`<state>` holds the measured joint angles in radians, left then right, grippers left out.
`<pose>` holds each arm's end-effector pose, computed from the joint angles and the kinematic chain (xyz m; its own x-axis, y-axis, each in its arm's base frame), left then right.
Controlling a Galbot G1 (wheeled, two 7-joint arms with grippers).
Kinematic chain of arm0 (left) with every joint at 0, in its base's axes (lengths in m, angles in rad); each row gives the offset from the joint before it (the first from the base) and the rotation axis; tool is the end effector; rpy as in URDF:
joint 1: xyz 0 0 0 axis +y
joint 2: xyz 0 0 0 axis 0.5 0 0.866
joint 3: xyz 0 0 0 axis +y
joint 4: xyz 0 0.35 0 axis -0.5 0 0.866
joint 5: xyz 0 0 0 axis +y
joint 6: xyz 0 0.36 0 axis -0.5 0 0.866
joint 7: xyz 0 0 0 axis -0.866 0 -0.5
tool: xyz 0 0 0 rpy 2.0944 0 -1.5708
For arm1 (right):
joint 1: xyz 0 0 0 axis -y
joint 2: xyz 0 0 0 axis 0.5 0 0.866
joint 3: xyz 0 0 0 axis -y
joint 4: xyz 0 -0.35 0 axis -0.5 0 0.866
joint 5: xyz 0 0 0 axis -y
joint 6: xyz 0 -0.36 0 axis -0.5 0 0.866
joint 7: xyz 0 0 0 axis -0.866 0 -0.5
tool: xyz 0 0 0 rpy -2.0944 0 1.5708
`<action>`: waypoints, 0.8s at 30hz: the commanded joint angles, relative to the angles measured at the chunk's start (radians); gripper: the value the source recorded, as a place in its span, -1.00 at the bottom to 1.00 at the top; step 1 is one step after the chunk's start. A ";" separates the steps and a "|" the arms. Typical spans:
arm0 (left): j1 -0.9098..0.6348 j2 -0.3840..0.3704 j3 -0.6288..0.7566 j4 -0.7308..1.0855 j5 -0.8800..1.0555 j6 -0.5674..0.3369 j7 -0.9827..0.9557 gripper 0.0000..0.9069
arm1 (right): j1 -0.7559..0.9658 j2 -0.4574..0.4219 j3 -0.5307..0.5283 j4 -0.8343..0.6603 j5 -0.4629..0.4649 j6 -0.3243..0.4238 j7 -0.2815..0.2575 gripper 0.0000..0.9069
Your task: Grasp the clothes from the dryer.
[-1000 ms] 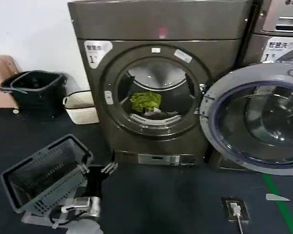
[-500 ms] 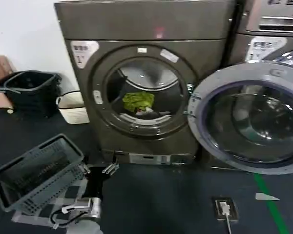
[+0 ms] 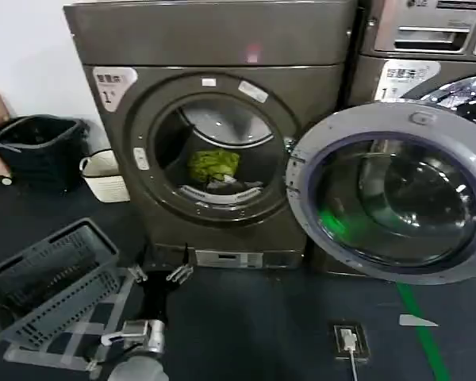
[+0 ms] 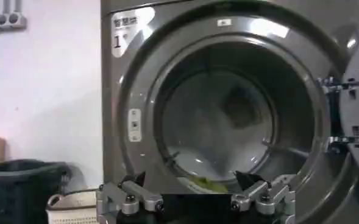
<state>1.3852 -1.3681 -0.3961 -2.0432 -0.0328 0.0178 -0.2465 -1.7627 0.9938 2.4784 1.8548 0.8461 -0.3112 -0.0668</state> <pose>0.2368 -0.0024 -0.2852 -0.9926 -0.0432 -0.1136 -0.0534 0.9946 0.0889 -0.1200 -0.4044 0.0593 -0.3402 0.7622 -0.5508 0.9170 0.3987 -0.0148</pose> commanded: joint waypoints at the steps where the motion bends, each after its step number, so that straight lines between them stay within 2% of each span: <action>1: -0.001 0.003 0.000 0.000 0.003 -0.010 0.022 1.00 | -0.002 -0.001 0.000 -0.004 0.012 0.036 -0.003 1.00; 2: -0.001 0.002 0.001 -0.001 0.004 -0.014 0.031 1.00 | -0.002 -0.001 -0.002 -0.009 0.009 0.064 -0.004 1.00; 6: -0.008 -0.001 0.004 0.006 0.004 -0.014 0.031 1.00 | -0.002 -0.004 -0.001 -0.018 0.012 0.072 0.025 1.00; 24: -0.006 0.001 0.004 0.004 0.018 -0.023 0.050 1.00 | -0.010 -0.001 0.009 -0.011 0.056 0.117 -0.002 1.00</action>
<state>1.3780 -1.3687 -0.3932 -2.0381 -0.0224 -0.0024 -0.2031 -1.7729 0.9927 2.4864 1.8433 0.8918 -0.2077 -0.0684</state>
